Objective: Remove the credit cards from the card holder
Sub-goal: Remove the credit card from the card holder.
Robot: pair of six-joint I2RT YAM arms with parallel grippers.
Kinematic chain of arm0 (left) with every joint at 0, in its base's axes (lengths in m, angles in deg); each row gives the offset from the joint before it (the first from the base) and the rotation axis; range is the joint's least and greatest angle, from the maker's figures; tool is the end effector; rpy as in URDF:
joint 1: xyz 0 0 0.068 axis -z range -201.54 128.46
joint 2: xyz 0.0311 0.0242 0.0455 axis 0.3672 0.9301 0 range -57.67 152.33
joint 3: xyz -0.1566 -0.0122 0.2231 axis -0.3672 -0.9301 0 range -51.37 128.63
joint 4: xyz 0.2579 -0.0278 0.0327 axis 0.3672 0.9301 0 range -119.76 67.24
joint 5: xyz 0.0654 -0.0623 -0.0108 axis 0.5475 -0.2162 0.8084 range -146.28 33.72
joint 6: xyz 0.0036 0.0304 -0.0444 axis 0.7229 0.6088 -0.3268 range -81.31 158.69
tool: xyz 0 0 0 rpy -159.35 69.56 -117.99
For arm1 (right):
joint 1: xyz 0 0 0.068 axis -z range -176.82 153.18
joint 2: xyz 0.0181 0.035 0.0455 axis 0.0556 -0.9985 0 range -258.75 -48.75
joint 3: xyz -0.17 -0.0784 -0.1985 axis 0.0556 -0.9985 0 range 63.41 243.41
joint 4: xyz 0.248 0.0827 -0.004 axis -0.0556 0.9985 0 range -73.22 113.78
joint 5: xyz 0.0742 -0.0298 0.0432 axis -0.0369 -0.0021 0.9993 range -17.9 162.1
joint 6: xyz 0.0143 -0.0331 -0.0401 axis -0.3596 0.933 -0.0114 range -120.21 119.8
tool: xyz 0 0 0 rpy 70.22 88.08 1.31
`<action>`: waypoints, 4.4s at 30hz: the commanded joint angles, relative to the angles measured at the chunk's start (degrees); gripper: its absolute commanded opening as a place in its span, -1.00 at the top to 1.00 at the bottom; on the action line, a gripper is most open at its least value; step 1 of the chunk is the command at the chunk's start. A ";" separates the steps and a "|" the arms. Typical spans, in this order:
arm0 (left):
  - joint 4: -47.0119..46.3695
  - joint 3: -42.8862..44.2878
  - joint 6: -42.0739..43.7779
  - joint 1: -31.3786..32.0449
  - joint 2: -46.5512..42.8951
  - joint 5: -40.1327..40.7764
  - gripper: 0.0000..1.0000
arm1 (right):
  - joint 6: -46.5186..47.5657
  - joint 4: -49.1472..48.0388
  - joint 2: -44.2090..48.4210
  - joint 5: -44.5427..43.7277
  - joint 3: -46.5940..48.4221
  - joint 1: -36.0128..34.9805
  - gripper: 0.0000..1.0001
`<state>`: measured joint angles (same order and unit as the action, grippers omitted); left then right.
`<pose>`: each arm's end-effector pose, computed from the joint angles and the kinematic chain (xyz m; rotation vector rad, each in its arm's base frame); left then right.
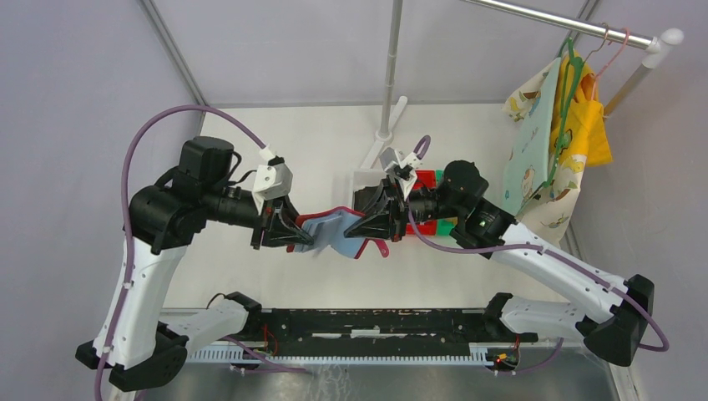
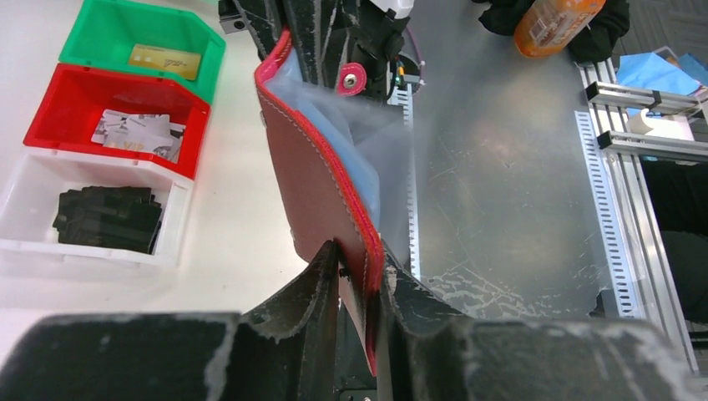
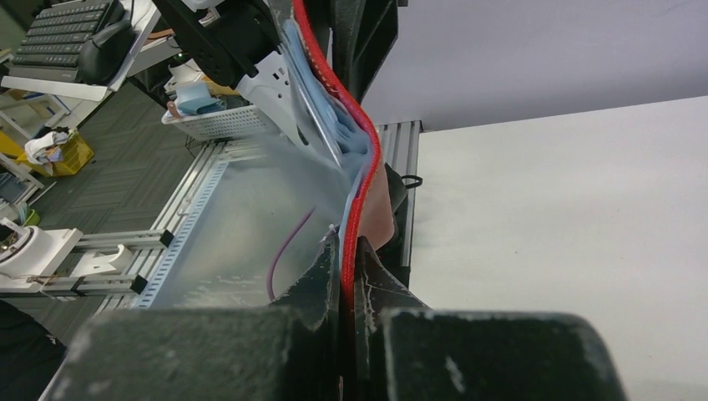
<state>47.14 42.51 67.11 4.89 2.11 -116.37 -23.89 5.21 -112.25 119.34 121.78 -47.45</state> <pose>0.0971 -0.0828 0.4663 1.4044 1.5811 -1.1703 0.1378 0.2092 0.3986 -1.1036 1.3360 1.5948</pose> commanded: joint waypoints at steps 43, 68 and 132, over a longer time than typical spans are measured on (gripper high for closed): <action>-17.18 0.33 -20.16 0.09 -0.40 -1.21 0.87 | 8.86 4.38 4.93 -1.43 4.20 1.07 -0.23; -7.86 1.47 -13.62 0.11 3.34 -4.73 0.75 | -8.99 -12.86 2.10 1.18 3.31 5.57 -0.71; -22.46 -3.71 -32.06 -0.42 7.32 13.65 0.96 | -22.71 -21.22 5.81 -8.94 -10.44 7.78 -0.15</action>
<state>27.65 37.97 38.57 4.65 8.85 -101.97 -38.09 -5.15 -103.49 109.61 115.61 -39.45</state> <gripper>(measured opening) 0.186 0.574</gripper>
